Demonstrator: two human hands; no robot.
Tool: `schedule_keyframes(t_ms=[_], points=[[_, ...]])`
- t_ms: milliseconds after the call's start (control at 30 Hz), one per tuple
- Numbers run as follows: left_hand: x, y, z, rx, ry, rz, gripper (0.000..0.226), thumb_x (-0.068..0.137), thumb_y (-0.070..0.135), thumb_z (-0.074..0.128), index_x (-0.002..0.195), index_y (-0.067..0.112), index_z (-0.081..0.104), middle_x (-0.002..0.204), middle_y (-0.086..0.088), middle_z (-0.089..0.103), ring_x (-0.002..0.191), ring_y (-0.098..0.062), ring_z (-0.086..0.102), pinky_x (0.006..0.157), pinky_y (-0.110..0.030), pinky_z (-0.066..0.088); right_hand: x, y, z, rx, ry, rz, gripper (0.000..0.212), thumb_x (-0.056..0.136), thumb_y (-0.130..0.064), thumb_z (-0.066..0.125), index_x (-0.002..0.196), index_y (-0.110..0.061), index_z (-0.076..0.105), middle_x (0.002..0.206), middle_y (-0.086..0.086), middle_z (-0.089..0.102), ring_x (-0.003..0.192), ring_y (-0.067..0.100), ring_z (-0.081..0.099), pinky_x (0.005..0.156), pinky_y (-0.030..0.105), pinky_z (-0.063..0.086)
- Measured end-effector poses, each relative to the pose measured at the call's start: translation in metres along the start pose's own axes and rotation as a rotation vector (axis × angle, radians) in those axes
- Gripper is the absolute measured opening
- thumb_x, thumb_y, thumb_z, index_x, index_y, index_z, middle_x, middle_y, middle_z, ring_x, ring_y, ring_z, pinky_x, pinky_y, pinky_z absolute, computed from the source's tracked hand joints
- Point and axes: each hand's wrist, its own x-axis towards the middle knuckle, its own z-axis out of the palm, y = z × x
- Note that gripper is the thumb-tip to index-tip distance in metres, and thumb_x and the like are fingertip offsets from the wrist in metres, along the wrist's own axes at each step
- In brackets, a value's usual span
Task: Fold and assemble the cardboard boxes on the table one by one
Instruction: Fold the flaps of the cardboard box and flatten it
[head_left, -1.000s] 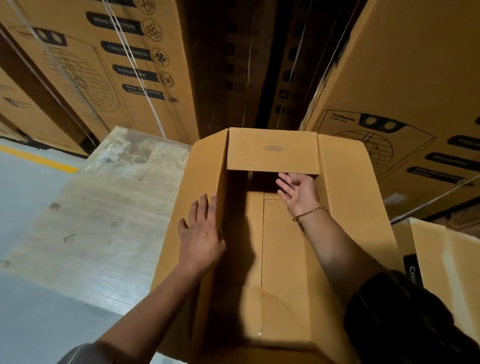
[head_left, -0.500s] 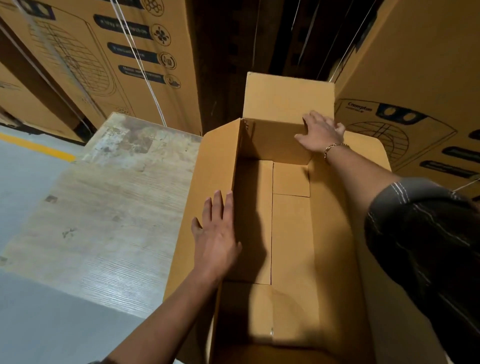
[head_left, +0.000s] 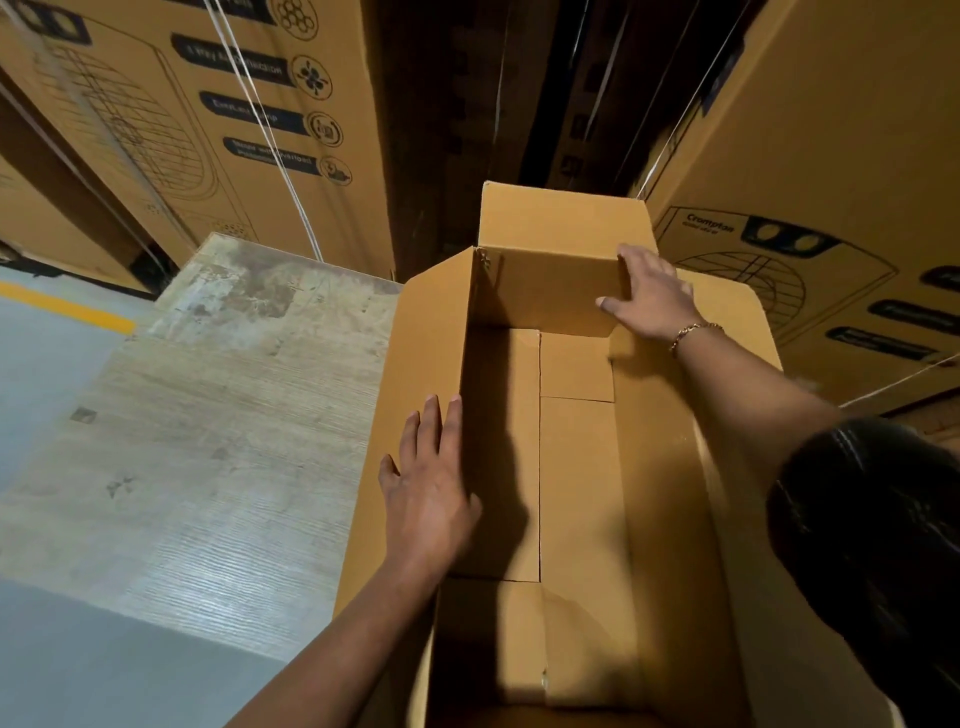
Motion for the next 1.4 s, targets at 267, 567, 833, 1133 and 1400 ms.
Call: schedule_keyframes(t_ms=[267,567,833,1133,1400], points=[[-0.003,0.002,-0.005,-0.027,0.015,-0.007,0.103,0.091,0.027,0.068,0.162,0.031,-0.006,0.171,0.0,-0.001,0.157,-0.025,0.006,0.12,-0.06,0.026,-0.177,0.132,0.0,0.425,0.104,0.582,0.075,0.087,-0.056,0.063,0.15,-0.022,0.038,0.151,0.01,0.044,0.134,0.034,0.044,0.108,0.053,0.039],[-0.027,0.012,-0.017,0.102,0.04,0.049,0.078,0.098,0.051,0.051,0.161,0.024,0.015,0.169,-0.006,0.012,0.155,-0.028,0.01,0.12,-0.063,0.02,-0.341,0.152,-0.037,1.178,-0.221,0.488,0.041,0.093,-0.034,0.064,0.129,-0.015,0.062,0.122,0.022,0.068,0.094,0.052,0.061,0.08,0.046,0.048],[-0.112,0.034,-0.063,-0.382,0.065,0.13,0.081,0.088,0.084,0.03,0.151,0.035,0.041,0.153,0.007,0.045,0.135,-0.017,0.047,0.111,-0.051,0.04,-0.325,-0.004,-0.069,1.46,-0.185,0.088,0.02,0.097,-0.009,0.057,0.114,-0.003,0.067,0.103,0.011,0.076,0.095,0.017,0.073,0.083,0.029,0.058],[-0.156,-0.048,-0.119,-0.524,-0.095,-0.072,0.125,0.055,0.102,0.046,0.159,0.046,0.005,0.17,0.008,-0.007,0.157,-0.024,0.006,0.123,-0.056,0.018,-0.32,-0.2,0.001,1.222,-0.368,-0.006,0.032,0.093,-0.044,0.062,0.111,-0.018,0.067,0.111,-0.005,0.073,0.108,0.016,0.064,0.082,0.032,0.049],[-0.138,-0.133,-0.122,-0.641,-0.066,-0.171,0.126,0.052,0.098,0.064,0.157,0.044,0.02,0.16,0.001,0.032,0.145,-0.029,0.035,0.115,-0.06,0.036,-0.311,-0.247,0.01,1.007,0.016,-0.153,0.024,0.099,-0.042,0.057,0.117,-0.03,0.067,0.108,-0.017,0.067,0.099,-0.001,0.063,0.076,0.019,0.054]])
